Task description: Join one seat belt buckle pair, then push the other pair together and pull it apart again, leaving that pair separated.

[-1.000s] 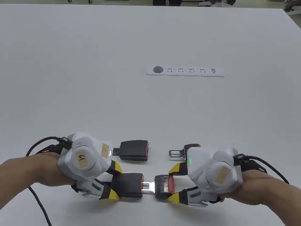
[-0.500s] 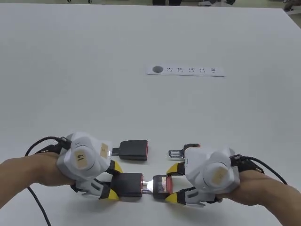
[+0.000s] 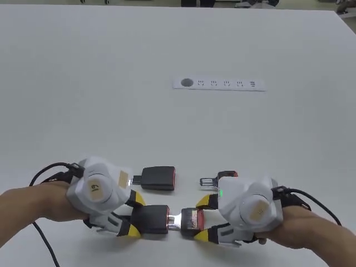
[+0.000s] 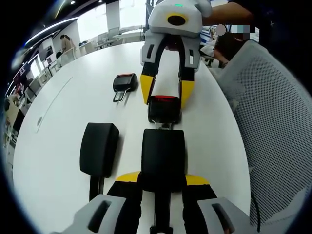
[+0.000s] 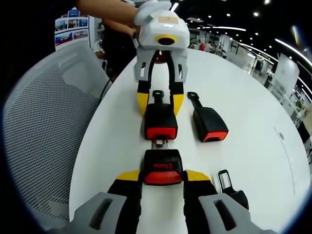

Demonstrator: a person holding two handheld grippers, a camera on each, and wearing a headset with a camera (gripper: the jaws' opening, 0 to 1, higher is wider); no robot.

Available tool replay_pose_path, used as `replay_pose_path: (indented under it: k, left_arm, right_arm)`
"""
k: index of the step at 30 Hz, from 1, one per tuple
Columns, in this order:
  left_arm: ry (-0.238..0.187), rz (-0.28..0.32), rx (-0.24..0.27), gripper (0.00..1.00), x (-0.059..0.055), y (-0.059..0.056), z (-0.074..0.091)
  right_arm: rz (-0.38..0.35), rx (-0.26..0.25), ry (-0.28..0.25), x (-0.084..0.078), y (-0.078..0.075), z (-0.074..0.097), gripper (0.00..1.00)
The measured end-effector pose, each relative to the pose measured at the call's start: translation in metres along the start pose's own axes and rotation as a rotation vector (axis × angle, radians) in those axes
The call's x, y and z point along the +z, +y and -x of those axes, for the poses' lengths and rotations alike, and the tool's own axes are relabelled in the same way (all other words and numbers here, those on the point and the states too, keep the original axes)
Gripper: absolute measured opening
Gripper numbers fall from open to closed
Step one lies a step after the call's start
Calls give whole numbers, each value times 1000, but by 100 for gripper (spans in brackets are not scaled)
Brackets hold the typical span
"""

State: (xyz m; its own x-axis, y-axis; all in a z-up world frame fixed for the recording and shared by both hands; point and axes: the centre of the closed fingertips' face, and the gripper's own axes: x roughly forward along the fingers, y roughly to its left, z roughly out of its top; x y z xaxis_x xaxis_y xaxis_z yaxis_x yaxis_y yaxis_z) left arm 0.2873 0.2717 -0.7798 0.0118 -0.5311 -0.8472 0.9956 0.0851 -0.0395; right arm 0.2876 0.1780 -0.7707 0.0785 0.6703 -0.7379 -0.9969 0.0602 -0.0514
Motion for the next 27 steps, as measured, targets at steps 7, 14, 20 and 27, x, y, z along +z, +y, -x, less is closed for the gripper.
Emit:
replay_pose_path:
  k: [7, 14, 20, 27]
  left_arm:
    - [-5, 5, 1, 32, 1, -1, 0]
    - [-6, 5, 1, 32, 2, -2, 0]
    - [-6, 5, 2, 32, 3, -2, 1]
    - [-6, 6, 2, 32, 3, -2, 1]
  right_arm:
    - [-13, 0, 5, 1, 1, -1, 28]
    - [-12, 5, 17, 2, 0, -2, 28]
    - [-11, 9, 24, 3, 0, -4, 28]
    - [-22, 4, 31, 4, -1, -7, 28]
